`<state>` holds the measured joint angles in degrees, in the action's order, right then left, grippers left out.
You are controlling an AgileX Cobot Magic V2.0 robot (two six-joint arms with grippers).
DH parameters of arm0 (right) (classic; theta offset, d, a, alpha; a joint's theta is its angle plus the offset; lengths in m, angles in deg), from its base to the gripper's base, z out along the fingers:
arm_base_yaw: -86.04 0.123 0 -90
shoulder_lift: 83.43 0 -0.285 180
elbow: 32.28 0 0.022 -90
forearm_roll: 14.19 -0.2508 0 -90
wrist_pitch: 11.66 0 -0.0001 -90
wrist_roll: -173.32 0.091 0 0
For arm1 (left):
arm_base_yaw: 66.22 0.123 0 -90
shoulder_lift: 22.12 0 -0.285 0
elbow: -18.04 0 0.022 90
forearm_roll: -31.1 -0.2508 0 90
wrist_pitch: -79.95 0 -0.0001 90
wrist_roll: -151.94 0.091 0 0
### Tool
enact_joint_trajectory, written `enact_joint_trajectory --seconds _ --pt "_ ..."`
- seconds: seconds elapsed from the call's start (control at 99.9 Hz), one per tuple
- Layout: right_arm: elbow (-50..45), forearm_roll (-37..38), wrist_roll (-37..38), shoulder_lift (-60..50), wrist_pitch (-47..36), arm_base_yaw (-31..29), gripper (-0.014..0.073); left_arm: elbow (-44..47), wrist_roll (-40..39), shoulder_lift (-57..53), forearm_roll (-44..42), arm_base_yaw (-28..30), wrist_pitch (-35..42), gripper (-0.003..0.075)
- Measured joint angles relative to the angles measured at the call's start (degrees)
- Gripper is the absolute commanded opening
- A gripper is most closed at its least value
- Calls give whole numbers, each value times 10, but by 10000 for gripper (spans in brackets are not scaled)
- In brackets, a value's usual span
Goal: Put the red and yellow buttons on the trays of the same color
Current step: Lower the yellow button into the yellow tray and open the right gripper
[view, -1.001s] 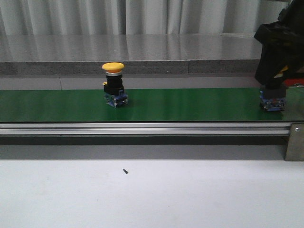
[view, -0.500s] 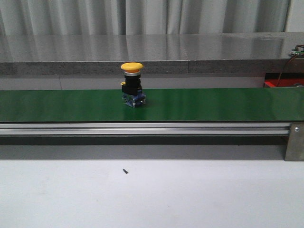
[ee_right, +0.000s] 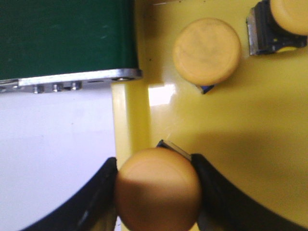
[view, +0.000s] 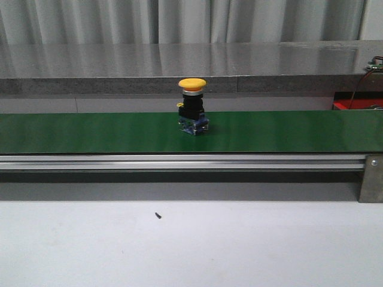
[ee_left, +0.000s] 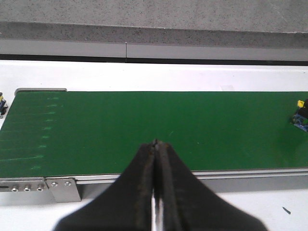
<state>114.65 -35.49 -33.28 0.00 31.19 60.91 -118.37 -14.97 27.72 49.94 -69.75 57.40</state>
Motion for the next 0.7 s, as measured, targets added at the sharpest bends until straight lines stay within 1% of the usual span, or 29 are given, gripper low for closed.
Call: enact_joint_trajectory --seconds 0.22,0.5,0.55,0.6,0.67,0.7 --pt "-13 -1 0 1 -41 0 164 0 0 0 0 0 0 -20" --pt "-13 -16 0 57 -48 0 172 0 0 0 1 0 0 -20" --pt "-13 -19 0 66 -49 0 196 0 0 0 1 0 1 -20" --pt "-13 -19 0 70 -50 0 242 0 0 0 1 0 1 -20" --pt "-13 -19 1 72 -52 0 343 0 0 0 1 0 1 -20" --pt "-13 -19 1 72 -52 0 400 0 0 0 1 0 1 -20"
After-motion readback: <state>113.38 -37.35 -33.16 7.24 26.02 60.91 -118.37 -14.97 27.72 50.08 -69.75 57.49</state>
